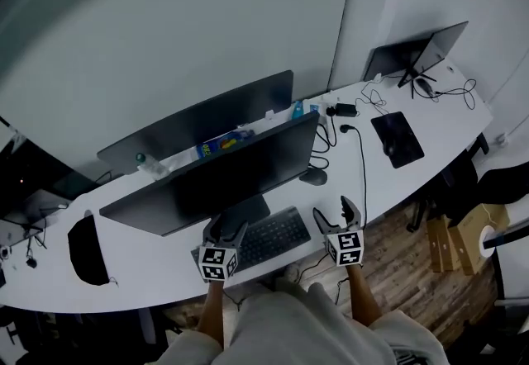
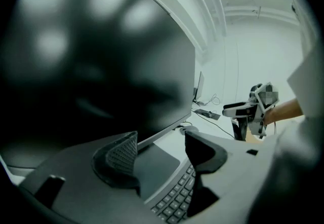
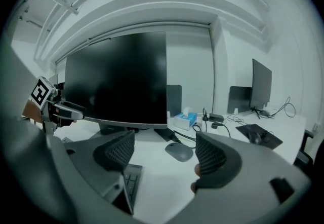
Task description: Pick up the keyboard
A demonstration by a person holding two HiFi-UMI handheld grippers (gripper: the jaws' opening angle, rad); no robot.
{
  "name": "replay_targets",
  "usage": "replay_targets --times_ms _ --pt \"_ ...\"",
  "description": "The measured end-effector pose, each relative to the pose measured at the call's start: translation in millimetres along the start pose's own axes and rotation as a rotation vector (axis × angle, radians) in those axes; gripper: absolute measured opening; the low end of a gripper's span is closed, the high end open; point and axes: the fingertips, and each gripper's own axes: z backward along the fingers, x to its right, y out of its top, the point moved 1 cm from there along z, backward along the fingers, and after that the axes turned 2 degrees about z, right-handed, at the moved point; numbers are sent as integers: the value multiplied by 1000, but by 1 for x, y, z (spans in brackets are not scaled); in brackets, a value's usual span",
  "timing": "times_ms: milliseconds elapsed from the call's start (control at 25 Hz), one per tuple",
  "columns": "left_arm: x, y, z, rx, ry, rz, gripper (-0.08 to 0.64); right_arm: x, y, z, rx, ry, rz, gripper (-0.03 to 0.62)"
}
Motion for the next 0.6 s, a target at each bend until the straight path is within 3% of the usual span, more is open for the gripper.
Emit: replay_targets --times_ms 280,600 --pt "-52 -25 61 -1 138 72 288 -68 9 -33 -15 132 51 362" --pt "-103 -46 132 14 250 131 288 -136 15 -42 -32 217 99 362"
